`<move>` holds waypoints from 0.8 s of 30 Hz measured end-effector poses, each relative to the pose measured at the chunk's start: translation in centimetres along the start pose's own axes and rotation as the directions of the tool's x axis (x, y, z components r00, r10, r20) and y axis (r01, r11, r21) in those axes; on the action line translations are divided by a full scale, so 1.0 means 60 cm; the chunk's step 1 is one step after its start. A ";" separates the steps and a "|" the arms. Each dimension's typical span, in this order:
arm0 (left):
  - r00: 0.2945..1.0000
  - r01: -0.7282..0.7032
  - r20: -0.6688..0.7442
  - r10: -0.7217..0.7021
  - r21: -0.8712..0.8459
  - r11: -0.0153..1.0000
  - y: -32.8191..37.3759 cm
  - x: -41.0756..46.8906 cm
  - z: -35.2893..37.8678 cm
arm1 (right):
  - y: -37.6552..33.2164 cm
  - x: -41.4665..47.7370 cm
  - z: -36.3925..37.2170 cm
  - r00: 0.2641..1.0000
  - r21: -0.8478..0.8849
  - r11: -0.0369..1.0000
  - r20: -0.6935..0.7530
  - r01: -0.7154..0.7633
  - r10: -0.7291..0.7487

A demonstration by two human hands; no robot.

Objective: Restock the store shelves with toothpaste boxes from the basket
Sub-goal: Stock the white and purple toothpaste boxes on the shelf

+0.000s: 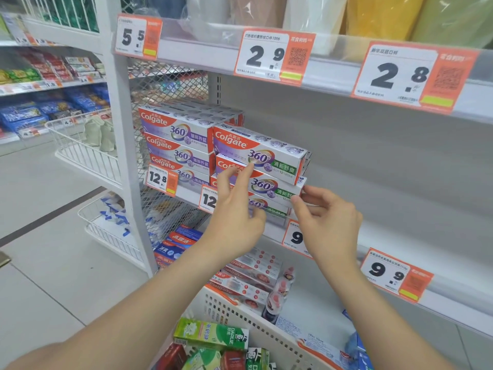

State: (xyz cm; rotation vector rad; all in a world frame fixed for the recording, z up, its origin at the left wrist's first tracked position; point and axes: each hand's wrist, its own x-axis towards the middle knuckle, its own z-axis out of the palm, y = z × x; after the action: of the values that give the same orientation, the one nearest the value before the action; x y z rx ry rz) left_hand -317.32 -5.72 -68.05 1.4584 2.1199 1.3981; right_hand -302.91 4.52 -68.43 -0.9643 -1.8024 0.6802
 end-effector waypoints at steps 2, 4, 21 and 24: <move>1.000 -0.015 0.011 0.015 0.003 1.000 -0.003 -0.003 0.003 | 0.001 -0.002 0.006 1.000 0.009 1.000 0.004 -0.006 0.006; 0.999 -0.039 0.013 0.038 0.007 0.999 -0.004 -0.006 0.006 | 0.002 -0.004 0.011 1.000 0.052 0.999 0.014 0.012 -0.013; 0.998 -0.055 0.027 0.052 0.140 0.989 -0.015 -0.006 0.012 | 0.018 0.009 0.015 0.991 0.052 0.999 0.135 -0.013 0.006; 0.999 -0.022 -0.019 0.026 0.193 0.981 -0.030 0.005 0.002 | 0.019 0.011 0.015 0.991 0.054 0.998 0.130 -0.032 0.024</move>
State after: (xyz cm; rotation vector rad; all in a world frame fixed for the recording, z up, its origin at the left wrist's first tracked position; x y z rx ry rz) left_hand -318.51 -5.52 -69.44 1.5481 2.3150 1.2509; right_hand -303.53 5.64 -69.36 -0.9280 -1.8749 0.8228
